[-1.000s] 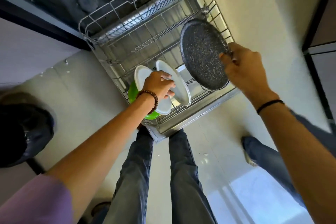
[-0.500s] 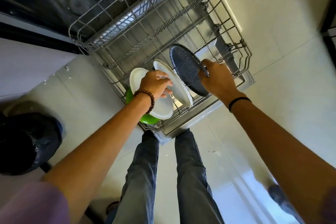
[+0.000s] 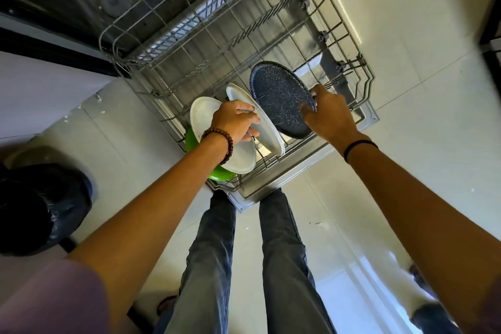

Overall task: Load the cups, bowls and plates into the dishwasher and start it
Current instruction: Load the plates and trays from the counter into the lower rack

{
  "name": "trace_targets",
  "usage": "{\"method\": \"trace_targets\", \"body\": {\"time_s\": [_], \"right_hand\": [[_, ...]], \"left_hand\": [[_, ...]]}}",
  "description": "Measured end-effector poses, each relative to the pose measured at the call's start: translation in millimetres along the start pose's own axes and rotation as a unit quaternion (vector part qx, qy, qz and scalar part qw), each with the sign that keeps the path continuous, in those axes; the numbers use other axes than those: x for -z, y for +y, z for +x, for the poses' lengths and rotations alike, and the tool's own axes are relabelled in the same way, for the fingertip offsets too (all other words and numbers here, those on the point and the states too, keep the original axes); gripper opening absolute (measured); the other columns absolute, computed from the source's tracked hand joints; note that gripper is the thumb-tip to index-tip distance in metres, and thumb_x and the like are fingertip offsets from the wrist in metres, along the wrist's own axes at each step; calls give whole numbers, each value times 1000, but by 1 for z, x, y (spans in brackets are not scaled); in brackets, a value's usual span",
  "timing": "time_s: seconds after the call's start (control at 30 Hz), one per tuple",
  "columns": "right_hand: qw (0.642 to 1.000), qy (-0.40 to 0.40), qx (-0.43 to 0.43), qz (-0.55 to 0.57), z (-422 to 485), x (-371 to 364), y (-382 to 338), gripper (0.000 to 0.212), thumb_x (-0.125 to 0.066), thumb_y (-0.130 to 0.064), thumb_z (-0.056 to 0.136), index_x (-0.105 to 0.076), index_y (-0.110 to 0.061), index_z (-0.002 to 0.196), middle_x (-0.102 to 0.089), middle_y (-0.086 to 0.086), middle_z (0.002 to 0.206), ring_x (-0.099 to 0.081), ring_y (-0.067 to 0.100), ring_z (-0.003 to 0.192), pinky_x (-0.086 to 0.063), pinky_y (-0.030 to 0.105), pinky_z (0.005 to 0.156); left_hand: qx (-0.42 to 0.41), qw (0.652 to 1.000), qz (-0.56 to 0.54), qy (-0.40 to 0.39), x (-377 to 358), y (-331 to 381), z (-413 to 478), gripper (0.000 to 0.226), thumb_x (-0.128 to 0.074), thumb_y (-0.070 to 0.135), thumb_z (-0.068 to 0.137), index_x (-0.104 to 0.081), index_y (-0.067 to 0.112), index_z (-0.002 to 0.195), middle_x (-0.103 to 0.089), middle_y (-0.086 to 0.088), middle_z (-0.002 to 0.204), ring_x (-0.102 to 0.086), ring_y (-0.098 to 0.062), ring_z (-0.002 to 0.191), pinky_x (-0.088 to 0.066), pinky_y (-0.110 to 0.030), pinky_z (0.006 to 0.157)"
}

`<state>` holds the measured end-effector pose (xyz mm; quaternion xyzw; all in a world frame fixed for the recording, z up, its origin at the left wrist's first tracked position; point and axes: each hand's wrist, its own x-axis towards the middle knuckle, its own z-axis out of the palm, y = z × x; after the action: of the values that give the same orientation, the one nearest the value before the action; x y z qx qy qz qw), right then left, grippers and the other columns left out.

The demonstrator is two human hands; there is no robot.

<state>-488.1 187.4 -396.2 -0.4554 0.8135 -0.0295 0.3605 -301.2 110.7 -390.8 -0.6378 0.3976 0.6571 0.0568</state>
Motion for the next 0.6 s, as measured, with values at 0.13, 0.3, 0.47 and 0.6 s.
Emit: {"method": "trace_targets", "body": {"time_s": [0.13,0.3,0.47,0.6], "right_hand": [[999,29,22,-27,-3,7,-6,43,-59,-21,97,-48,2,131,-65,20,114,-65,34,94,-54,39,75],[987,73,52,-134,-18,14,-27,31,-53,-18,96,-54,-1,122,-63,17,111,-59,34,100,-54,42,70],[990,38,89,-103,-44,28,-61,29,-54,-23,97,-57,-5,119,-65,18,105,-64,34,92,-58,46,75],[980,29,175,-90,-76,48,-101,21,-54,-23,97,-58,-4,107,-64,17,96,-61,32,87,-42,31,64]], "left_hand": [[-8,1000,-5,3,-1,1,-6,22,-64,8,88,-62,15,109,-72,-9,99,-72,-19,73,-57,-26,61],[-19,1000,-21,8,0,0,-24,24,-63,8,87,-62,13,111,-71,-9,99,-72,-20,74,-56,-25,61],[-37,997,-59,36,4,0,-66,25,-65,7,85,-64,11,109,-71,-10,93,-70,-21,66,-57,-25,56],[-67,989,-112,64,16,2,-111,24,-66,7,84,-64,9,108,-72,-12,96,-71,-25,70,-55,-26,54]]}}
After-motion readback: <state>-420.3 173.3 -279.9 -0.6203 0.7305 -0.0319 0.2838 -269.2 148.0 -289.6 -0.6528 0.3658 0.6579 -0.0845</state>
